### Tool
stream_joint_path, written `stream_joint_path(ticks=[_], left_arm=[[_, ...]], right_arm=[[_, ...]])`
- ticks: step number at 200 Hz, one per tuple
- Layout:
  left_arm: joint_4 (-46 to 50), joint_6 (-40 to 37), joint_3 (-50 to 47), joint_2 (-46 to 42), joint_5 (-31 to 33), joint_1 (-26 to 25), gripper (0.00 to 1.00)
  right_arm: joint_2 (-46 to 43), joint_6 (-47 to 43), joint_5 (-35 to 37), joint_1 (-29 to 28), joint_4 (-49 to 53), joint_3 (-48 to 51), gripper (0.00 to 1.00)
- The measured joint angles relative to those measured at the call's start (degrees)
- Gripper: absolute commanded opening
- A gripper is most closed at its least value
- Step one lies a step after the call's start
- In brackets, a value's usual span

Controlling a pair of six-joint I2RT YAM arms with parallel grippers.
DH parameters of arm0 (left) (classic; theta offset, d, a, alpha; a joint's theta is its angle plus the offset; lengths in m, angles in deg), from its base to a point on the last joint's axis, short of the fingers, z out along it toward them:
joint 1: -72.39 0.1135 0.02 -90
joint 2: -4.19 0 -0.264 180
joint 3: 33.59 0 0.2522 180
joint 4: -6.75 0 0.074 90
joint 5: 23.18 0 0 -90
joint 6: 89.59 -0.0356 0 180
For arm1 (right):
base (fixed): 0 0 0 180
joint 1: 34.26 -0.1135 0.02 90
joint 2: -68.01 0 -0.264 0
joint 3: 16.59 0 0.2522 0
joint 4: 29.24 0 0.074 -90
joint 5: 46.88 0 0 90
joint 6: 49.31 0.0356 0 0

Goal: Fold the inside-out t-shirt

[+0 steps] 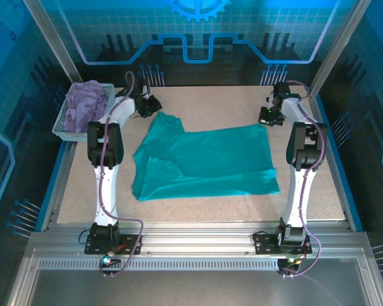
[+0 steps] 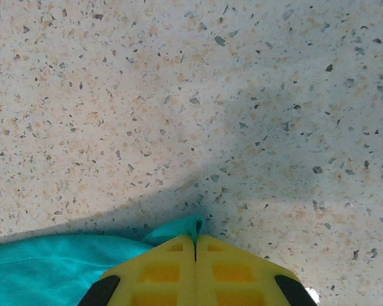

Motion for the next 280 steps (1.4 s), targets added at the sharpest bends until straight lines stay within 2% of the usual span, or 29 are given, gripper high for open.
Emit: stream_joint_path(ticks=[39,77,104,170,202,252,280], left_arm=[[1.99,0.02,5.05,4.63,-0.66,0.11,0.21],[3.85,0.0,7.02,6.8,-1.49,0.28,0.14],[4.66,0.02,7.87,7.39,-1.75,0.46,0.12],[6.64,-1.29,8.98,7.89,-0.74,0.59,0.31],[8.11,-1.99,9.94,7.89,1.07,0.59,0.34],[11.1,-3.23,14.36,8.41,2.29,0.59,0.15],[12.15,-3.91,16.96,9.79,2.25,0.59,0.17]], right_arm=[[0.0,-0.02,0.0,0.0,0.0,0.0,0.0],[0.0,-0.02,-0.2,0.0,-0.02,0.0,0.0],[0.0,-0.02,-0.42,0.0,-0.02,0.0,0.0],[0.0,-0.04,-0.46,0.0,-0.02,0.0,0.0],[0.0,-0.04,-0.63,0.0,-0.02,0.0,0.0],[0.0,-0.04,-1.11,0.0,-0.02,0.0,0.0],[0.0,-0.04,-1.11,0.0,-0.02,0.0,0.0]])
